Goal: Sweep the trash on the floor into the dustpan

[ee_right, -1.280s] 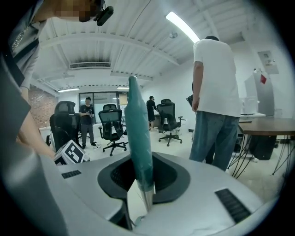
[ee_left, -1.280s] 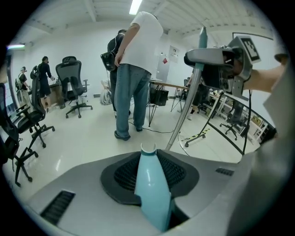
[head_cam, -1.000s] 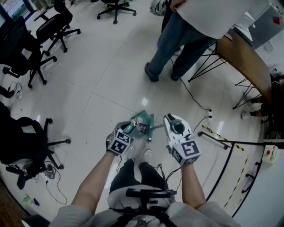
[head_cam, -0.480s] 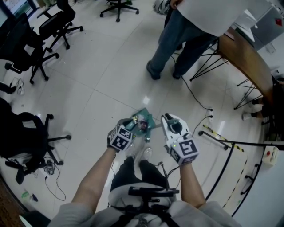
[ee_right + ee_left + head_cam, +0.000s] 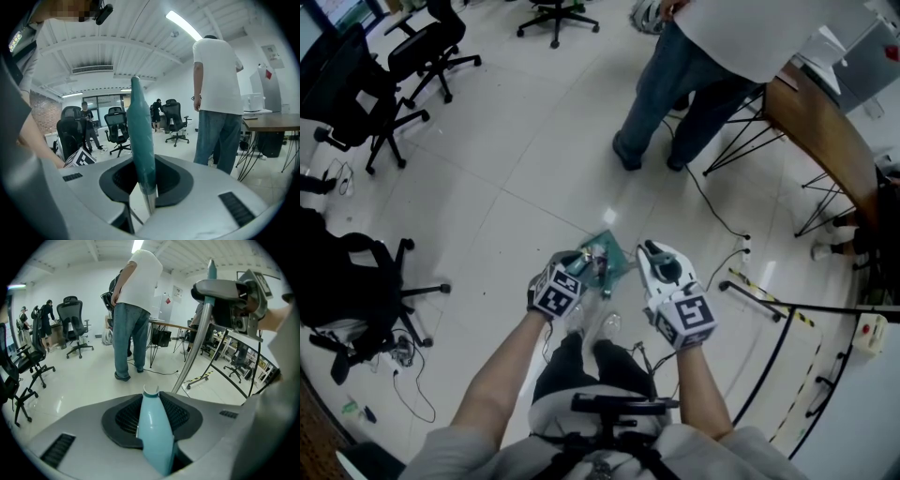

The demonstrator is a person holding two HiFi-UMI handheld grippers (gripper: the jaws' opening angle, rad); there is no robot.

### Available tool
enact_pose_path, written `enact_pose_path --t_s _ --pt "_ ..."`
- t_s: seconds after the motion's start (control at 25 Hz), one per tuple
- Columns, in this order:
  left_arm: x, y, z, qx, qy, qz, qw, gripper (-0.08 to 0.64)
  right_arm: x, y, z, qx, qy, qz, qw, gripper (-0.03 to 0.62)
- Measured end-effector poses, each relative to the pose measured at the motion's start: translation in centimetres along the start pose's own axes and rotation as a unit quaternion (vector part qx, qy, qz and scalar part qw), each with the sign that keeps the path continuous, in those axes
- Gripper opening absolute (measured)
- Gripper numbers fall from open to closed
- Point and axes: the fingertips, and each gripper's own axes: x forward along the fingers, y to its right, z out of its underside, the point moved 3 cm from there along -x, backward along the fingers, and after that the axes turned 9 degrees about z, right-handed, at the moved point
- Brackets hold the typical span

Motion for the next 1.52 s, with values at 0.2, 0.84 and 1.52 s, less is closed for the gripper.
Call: enact_pose_path --t_s 0.2,0.84,1.52 --pt "-0.2 0.0 0.1 -0.007 -0.002 -0.006 1.0000 0.110 -0.6 -0.7 -1.1 -0.004 0.002 -0.006 1.000 0.069" --pt "-6.8 -3.5 -2.4 0.007 0.086 0.040 0.9955 0.234 0.1 -4.6 -3.5 -0.021 0.035 -0.013 0.999 0.069" --pt "-2.7 -6.5 4.5 0.200 -0.066 0.225 0.9515 0.190 3.7 -7.6 -4.1 -0.022 0.035 0.087 0.995 0.069"
